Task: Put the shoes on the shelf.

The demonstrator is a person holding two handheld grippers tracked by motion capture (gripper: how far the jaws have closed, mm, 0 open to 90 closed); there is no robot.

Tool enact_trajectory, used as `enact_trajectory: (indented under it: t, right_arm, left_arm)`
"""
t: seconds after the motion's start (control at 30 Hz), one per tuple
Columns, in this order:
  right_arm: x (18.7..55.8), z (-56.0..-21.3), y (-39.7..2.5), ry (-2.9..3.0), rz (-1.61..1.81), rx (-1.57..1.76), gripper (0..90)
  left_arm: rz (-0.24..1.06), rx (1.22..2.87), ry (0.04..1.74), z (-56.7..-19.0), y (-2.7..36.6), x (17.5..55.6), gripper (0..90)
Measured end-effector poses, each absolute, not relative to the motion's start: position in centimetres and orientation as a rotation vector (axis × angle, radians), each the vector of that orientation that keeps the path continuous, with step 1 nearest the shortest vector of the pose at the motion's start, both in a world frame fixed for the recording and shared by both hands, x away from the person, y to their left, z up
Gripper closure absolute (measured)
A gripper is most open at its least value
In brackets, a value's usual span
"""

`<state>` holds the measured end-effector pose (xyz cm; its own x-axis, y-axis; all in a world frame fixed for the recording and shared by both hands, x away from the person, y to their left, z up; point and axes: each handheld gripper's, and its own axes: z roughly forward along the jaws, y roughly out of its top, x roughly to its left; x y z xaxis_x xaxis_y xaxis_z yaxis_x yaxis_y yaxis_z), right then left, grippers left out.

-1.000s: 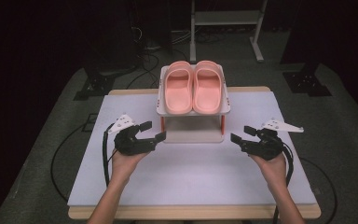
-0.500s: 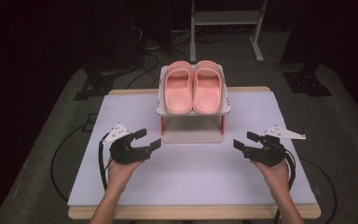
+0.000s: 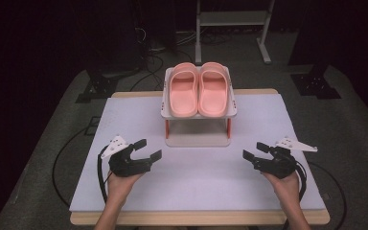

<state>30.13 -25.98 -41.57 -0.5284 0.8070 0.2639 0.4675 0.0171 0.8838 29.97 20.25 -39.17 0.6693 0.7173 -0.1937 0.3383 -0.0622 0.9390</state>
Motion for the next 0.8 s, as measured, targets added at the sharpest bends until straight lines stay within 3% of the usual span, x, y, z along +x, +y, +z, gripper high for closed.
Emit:
enact_trajectory:
  t: [0.8]
  right_arm:
    - [27.2,-44.3,-27.0,1.943,1.528,1.304,25.8]
  left_arm:
    - [0.374,1.681,0.889,-42.4,20.6,28.5,18.2]
